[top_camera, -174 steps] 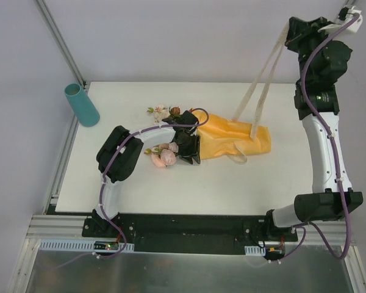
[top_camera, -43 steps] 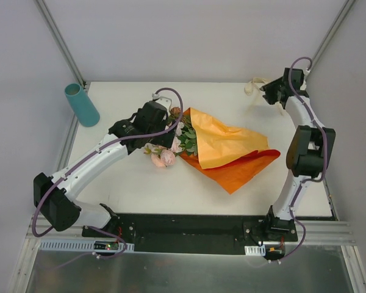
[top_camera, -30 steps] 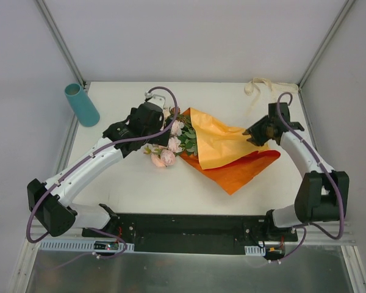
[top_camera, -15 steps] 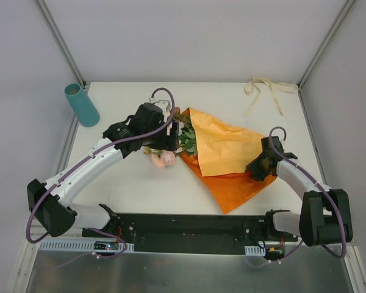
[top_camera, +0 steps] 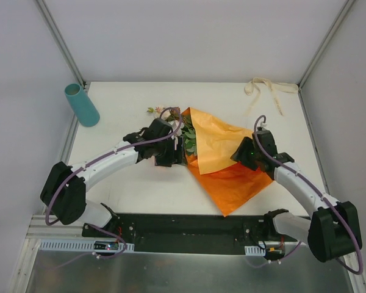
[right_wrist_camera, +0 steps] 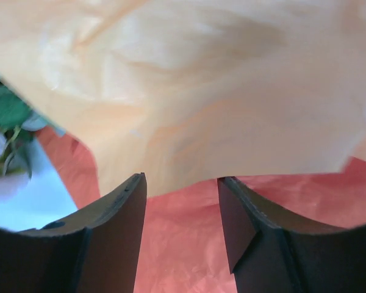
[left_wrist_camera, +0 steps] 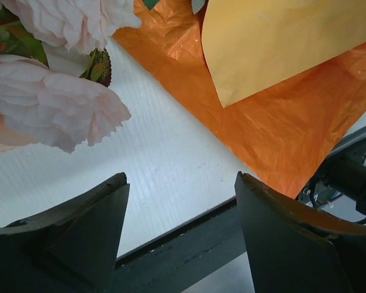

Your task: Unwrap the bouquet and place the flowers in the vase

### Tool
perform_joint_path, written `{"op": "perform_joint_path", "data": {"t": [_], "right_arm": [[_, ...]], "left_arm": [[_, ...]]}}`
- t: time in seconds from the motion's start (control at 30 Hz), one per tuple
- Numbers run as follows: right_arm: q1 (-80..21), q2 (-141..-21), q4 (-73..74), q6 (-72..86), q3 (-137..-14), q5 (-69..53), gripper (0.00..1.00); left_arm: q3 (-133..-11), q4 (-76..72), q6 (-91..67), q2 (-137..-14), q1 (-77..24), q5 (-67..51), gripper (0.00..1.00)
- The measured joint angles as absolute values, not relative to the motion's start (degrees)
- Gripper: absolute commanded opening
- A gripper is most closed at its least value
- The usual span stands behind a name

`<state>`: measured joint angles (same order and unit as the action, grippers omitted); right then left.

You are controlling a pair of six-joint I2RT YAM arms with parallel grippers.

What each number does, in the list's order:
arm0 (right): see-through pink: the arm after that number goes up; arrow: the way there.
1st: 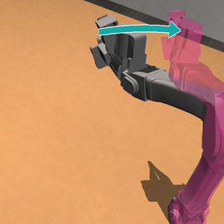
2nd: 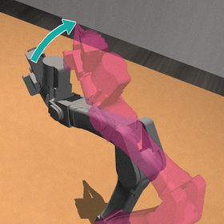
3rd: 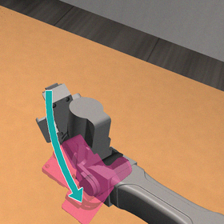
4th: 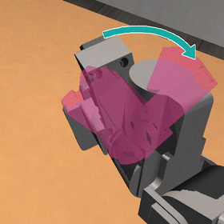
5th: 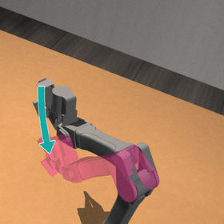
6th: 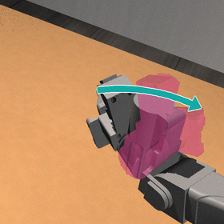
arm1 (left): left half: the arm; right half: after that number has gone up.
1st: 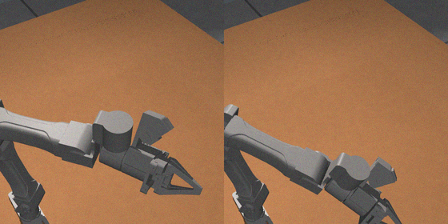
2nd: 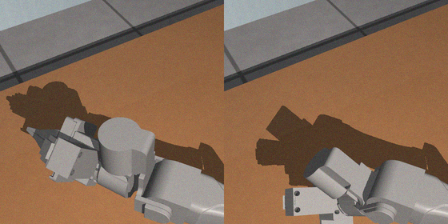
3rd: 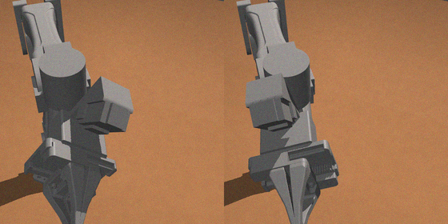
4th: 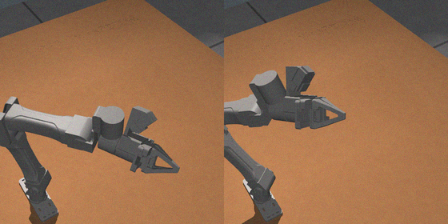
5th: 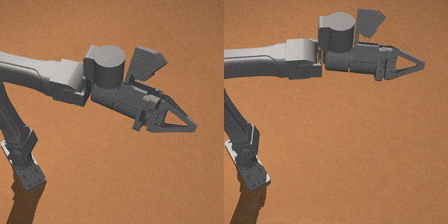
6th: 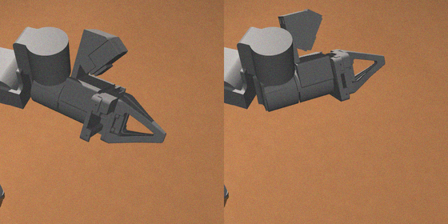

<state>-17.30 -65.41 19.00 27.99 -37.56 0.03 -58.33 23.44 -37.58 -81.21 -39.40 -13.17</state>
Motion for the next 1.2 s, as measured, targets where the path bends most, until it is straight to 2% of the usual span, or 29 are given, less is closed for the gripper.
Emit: {"op": "perform_joint_path", "data": {"t": [0.27,0.37,0.57,0.83,1.2], "right_arm": [[-30.81,-59.48,2.94,-1.19,-32.69,-6.63,0.61],[-33.89,-57.8,1.23,-15.4,-30.92,-7.9,0.62],[-36.4,-58.81,0.73,-33.56,-29.34,-7.62,0.66],[-43.13,-59.59,0.64,-45.71,-27.35,-3.81,0.69],[-47.2,-67.96,-7.62,-51.88,-22.87,6.2,0.66]], "left_arm": [[-54.48,18.41,-41.06,-79.42,-39.4,-10.85,0.78],[-52.75,18.15,-41.63,-75.94,-39.29,-9.23,0.79],[-51.03,17.43,-43.0,-71.37,-38.5,-8.45,0.8],[-49.76,17.19,-43.81,-70.87,-38.13,-8.73,0.8],[-49.74,14.2,-46.81,-73.49,-38.13,-11.64,0.77]]}}
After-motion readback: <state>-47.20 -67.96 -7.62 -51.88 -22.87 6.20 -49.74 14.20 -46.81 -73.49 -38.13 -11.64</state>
